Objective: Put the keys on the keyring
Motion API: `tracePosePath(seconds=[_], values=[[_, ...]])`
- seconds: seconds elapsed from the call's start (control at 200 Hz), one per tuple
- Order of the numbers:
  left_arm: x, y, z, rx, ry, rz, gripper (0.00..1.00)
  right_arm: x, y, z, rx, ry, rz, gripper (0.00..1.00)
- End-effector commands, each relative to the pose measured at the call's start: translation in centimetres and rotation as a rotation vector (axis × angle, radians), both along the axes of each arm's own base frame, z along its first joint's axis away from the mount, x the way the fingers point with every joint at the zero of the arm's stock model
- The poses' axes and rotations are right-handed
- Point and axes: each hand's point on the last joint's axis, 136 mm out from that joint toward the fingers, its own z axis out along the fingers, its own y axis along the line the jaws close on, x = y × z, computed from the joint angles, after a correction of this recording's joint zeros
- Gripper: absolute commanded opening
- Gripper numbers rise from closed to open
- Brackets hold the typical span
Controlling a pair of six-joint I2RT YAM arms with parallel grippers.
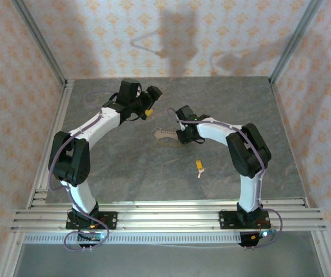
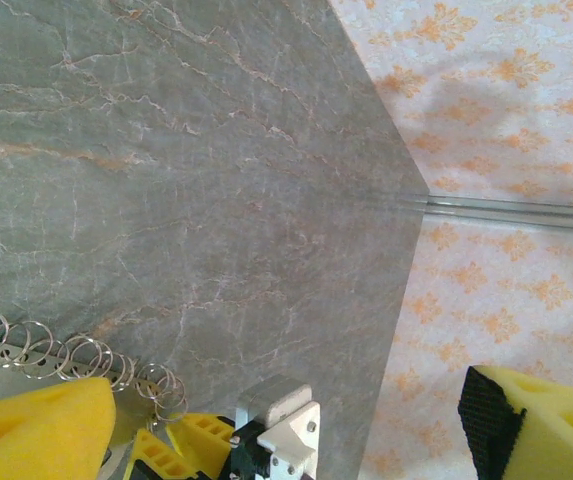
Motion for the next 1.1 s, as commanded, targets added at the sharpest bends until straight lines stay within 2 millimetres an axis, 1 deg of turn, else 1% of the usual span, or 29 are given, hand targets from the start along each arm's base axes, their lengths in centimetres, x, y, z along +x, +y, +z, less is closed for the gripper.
tracePosePath(seconds=[0.0, 0.12, 0.25, 0.33, 0.415, 0.48, 0.525, 0.58, 0.636, 0.731, 0.871, 0.981, 1.096], values=[[0.7, 0.0, 0.0, -0.026, -0.012, 0.000, 0.91, 0.2, -0.6, 0.0, -0.041, -0.004, 0.000, 0.29], [0.8, -0.1, 0.0, -0.030, -0.015, 0.002, 0.91, 0.1, -0.6, 0.0, -0.039, -0.003, 0.003, 0.27], [0.8, -0.1, 0.0, -0.030, -0.015, 0.002, 0.91, 0.1, -0.5, 0.0, -0.040, -0.003, 0.008, 0.21], [0.8, -0.1, 0.1, -0.031, -0.016, 0.003, 0.91, 0.0, -0.6, 0.0, -0.043, 0.000, 0.014, 0.12], [0.8, -0.1, 0.2, -0.030, -0.017, 0.002, 0.91, 0.0, -0.6, 0.3, -0.044, -0.004, 0.021, 0.00], [0.8, 0.0, 0.4, -0.028, -0.021, 0.002, 0.91, 0.0, -0.4, 0.9, -0.036, -0.007, 0.032, 0.00], [0.8, 0.0, 0.6, -0.025, -0.027, -0.002, 0.91, -0.1, -0.2, 1.7, -0.022, -0.013, 0.041, 0.00], [0.8, 0.2, 1.0, -0.017, -0.040, -0.007, 0.91, -0.1, 0.2, 3.2, 0.008, -0.024, 0.054, 0.00], [0.7, 0.2, 1.7, -0.005, -0.061, -0.020, 0.90, -0.2, 0.9, 5.4, 0.057, -0.047, 0.072, 0.00], [0.3, 0.6, 3.0, 0.067, -0.109, -0.063, 0.90, -0.5, 2.4, 9.5, 0.167, -0.095, 0.113, 0.00], [-0.8, 1.3, 4.7, 0.184, -0.181, -0.135, 0.89, -0.9, 4.1, 15.5, 0.359, -0.158, 0.170, 0.00], [-1.7, 1.6, 6.2, 0.227, -0.246, -0.171, 0.86, -0.8, 4.4, 19.5, 0.510, -0.211, 0.185, 0.00], [-2.6, 1.5, 8.0, 0.232, -0.327, -0.197, 0.79, -0.6, 4.0, 23.8, 0.687, -0.273, 0.189, 0.00]])
